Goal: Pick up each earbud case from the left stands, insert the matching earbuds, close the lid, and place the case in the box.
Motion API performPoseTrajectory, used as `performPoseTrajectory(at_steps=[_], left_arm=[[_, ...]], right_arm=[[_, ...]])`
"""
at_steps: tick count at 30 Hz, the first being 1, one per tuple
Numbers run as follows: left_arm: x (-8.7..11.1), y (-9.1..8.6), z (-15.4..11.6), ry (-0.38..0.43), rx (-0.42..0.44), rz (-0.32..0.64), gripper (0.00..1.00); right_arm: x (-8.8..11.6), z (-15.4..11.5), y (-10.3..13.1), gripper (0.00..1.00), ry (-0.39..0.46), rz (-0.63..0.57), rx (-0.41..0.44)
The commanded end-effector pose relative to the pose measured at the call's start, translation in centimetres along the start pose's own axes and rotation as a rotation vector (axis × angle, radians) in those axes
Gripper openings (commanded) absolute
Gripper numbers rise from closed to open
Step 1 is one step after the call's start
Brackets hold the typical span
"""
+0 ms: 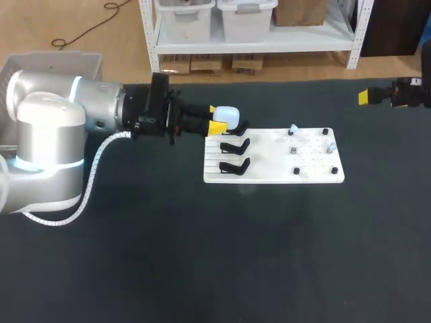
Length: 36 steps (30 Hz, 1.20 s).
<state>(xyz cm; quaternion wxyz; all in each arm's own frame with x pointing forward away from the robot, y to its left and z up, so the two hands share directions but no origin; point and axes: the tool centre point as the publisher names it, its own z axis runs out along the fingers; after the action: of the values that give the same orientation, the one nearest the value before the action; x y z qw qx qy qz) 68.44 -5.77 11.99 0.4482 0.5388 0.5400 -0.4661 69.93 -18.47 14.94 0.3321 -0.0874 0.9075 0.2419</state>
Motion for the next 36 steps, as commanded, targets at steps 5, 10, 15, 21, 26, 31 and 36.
performPoseTrajectory(at_steps=[5, 10, 15, 21, 26, 31, 36], left_arm=[[0.0, -0.3, 0.0, -0.001, -0.02, 0.002, 0.0], [0.1, -1.8, -0.3, -0.004, -0.033, -0.008, 0.0], [-0.4, -3.1, 0.4, -0.059, -0.039, -0.01, 0.0], [-0.6, -3.5, 1.0, -0.086, -0.016, -0.007, 0.0], [-0.6, -3.6, 1.2, -0.092, 0.013, -0.008, 0.0], [-0.8, -3.4, 1.3, -0.098, 0.04, -0.001, 0.0], [-0.7, -3.2, 1.4, -0.096, 0.071, -0.008, 0.0]], right_arm=[[0.0, 0.0, 0.0, 1.0, 0.001, 0.0, 0.001], [0.0, 0.0, 0.0, 1.0, 0.001, 0.0, 0.001], [-0.3, -0.1, 0.9, 1.0, 0.005, -0.025, -0.01], [0.2, -1.1, 4.3, 1.0, 0.028, -0.096, -0.03], [1.1, -1.7, 6.9, 1.0, 0.054, -0.143, -0.046], [2.5, -2.0, 10.2, 1.0, 0.099, -0.194, -0.061], [4.1, -1.7, 13.2, 1.0, 0.154, -0.216, -0.062]])
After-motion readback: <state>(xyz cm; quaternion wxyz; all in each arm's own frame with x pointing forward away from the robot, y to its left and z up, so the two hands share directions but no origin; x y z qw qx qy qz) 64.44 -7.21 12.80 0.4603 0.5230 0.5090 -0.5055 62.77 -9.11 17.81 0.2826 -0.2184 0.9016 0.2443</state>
